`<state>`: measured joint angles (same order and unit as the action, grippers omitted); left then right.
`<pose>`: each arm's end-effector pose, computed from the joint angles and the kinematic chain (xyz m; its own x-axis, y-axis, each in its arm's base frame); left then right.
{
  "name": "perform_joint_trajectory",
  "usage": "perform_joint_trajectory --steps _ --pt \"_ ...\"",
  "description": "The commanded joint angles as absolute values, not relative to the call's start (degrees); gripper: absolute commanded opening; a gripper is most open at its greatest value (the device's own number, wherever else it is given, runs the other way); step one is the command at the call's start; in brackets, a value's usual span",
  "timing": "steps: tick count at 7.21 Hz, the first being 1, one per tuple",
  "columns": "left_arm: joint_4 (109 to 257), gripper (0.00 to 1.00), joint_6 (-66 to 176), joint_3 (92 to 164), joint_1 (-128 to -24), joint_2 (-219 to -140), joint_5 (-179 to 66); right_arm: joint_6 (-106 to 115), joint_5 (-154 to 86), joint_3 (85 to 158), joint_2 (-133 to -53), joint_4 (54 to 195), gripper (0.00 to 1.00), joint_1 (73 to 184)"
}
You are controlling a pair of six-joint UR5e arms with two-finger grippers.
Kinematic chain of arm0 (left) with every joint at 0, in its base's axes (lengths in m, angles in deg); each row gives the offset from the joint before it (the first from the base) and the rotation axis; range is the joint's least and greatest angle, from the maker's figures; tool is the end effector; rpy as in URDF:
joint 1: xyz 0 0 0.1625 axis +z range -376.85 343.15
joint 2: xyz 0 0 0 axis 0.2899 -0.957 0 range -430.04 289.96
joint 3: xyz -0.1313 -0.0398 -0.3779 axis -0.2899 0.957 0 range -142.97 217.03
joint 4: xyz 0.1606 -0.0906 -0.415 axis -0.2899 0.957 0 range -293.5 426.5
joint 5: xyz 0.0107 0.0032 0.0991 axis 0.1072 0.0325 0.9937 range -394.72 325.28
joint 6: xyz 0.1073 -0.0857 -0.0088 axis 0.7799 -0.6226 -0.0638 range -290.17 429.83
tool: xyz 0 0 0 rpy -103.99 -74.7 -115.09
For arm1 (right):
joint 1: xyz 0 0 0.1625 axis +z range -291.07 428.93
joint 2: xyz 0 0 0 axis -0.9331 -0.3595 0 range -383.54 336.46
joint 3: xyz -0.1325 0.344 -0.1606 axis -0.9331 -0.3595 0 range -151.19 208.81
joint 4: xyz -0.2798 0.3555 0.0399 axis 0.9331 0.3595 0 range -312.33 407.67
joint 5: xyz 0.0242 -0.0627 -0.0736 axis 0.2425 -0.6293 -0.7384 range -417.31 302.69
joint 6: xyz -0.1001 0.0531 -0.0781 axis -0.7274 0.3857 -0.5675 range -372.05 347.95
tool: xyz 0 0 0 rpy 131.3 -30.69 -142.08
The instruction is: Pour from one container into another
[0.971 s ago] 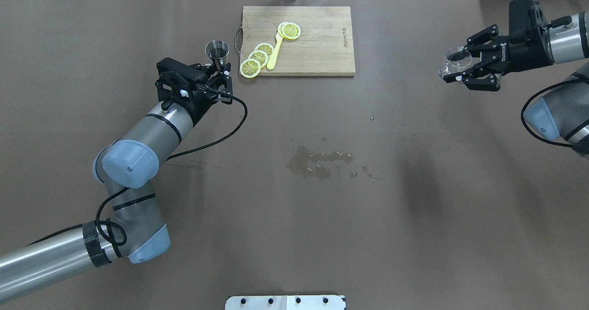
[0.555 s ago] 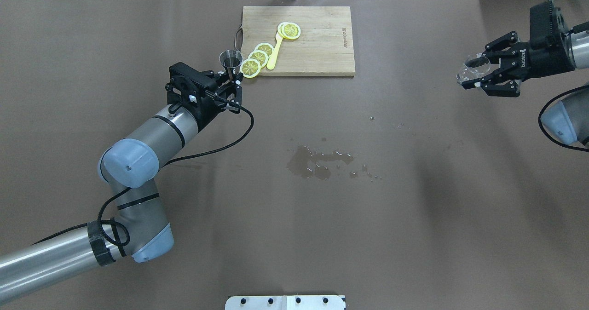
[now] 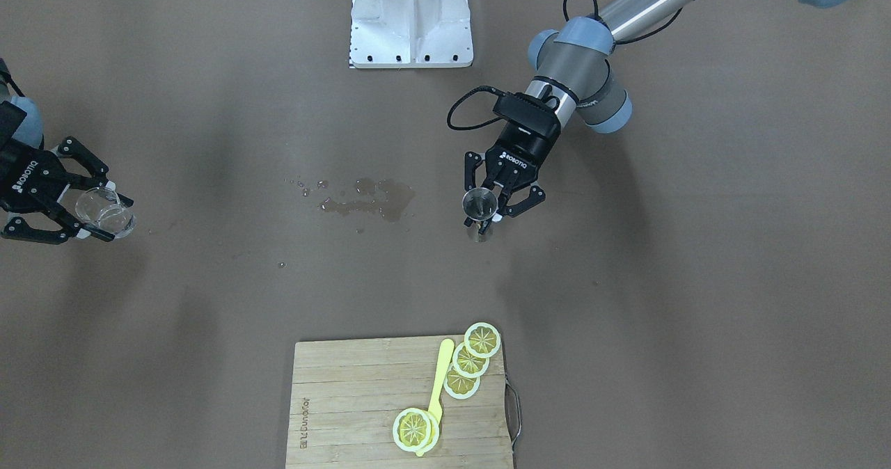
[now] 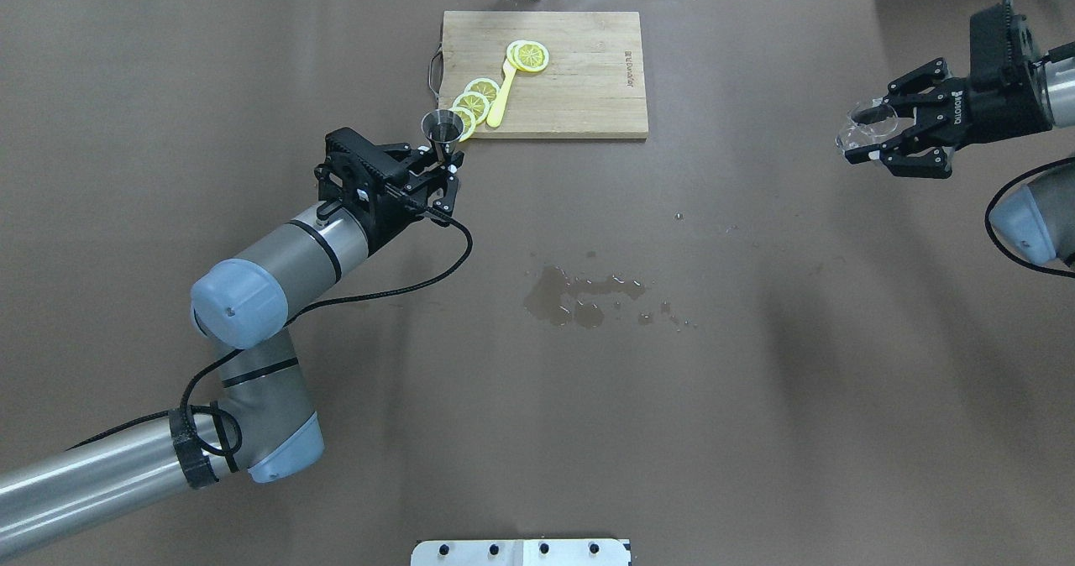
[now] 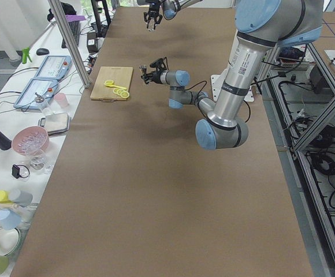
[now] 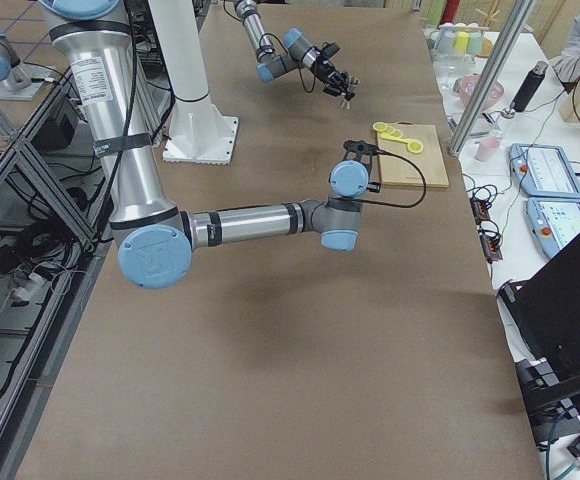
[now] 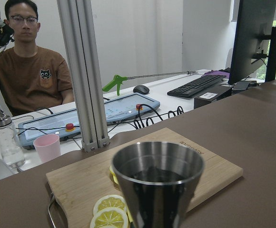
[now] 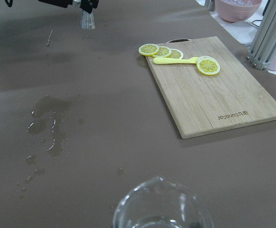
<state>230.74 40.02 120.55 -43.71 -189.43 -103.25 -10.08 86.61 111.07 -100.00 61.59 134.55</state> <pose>0.5521 -0.4854 0.2289 0.5906 0.6060 -0.5329 0.4665 0.2825 0.8382 -0.2361 -0.5741 0.4224 0.2081 -0.9668 0.1480 0.0512 0.1619 0.9855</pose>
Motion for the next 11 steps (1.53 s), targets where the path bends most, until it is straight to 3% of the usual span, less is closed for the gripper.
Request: perform_joint_trajectory --steps 1,4,7,11 --pt "230.9 0.00 40.1 120.2 -42.8 -191.2 -108.9 -10.0 86.7 111.0 -100.1 61.5 0.00 134.8" --pt "237.2 0.00 45.2 116.5 -40.9 -195.5 -112.8 -14.3 88.2 111.0 -104.4 60.9 0.00 136.0" --pt "239.6 0.00 51.1 114.8 -39.2 -200.2 -113.6 -14.3 90.0 111.4 -103.9 60.9 0.00 136.8" --pt "242.5 0.00 53.7 113.8 -36.6 -200.0 -117.9 -13.5 89.8 115.7 -103.8 62.7 0.00 136.1"
